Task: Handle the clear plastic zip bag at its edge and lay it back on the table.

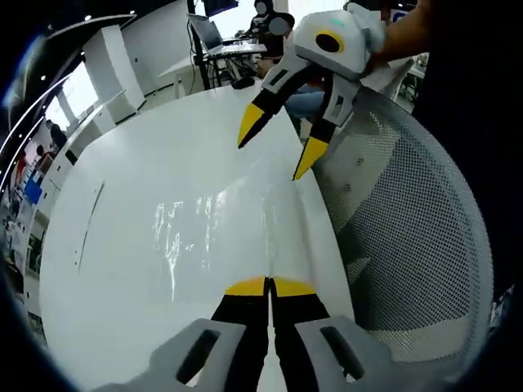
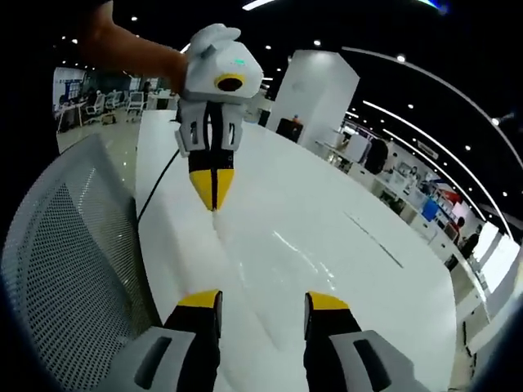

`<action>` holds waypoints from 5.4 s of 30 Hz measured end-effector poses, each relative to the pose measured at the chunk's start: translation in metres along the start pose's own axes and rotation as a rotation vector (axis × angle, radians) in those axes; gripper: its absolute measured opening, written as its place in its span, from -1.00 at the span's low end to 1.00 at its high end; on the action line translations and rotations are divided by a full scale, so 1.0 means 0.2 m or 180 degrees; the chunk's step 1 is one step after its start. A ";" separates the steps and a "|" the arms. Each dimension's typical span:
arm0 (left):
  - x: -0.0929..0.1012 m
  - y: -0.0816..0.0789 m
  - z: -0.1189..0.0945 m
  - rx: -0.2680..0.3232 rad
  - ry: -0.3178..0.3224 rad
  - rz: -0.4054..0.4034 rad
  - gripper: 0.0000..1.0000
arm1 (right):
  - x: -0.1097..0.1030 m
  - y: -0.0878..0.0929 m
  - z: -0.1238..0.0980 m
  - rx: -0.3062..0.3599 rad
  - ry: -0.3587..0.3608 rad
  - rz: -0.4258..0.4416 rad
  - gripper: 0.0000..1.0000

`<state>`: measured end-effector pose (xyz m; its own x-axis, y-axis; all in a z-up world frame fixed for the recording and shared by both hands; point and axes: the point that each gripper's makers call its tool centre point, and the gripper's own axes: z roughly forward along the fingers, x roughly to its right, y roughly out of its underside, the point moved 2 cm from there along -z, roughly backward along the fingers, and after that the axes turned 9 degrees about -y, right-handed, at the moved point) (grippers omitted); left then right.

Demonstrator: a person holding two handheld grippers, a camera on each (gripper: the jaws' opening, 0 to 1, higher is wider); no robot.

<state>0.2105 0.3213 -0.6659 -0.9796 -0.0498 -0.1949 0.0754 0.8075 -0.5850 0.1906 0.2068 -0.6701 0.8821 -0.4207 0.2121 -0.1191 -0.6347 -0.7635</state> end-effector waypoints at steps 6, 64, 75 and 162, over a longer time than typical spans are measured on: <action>-0.01 -0.03 -0.02 0.0035 -0.0029 -0.0067 -1.00 | 0.00 -0.03 0.01 0.0004 -0.0045 -0.0088 -0.49; -0.10 -0.05 -0.05 0.0420 -0.0457 0.0274 -0.81 | -0.01 -0.12 0.08 -0.0008 -0.0219 -0.0280 -1.00; -0.12 -0.02 -0.01 0.0282 -0.0505 0.0642 -0.99 | -0.01 -0.14 0.08 0.0045 -0.0238 -0.0236 -1.00; -0.04 -0.08 -0.01 0.0305 -0.0440 0.0762 -1.00 | -0.09 -0.34 0.26 0.0117 -0.0605 -0.0798 -1.00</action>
<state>0.2159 0.3111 -0.6533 -0.8976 0.0506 -0.4380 0.3251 0.7471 -0.5798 0.2069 0.2912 -0.6541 0.9517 -0.1232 0.2814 0.1264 -0.6780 -0.7241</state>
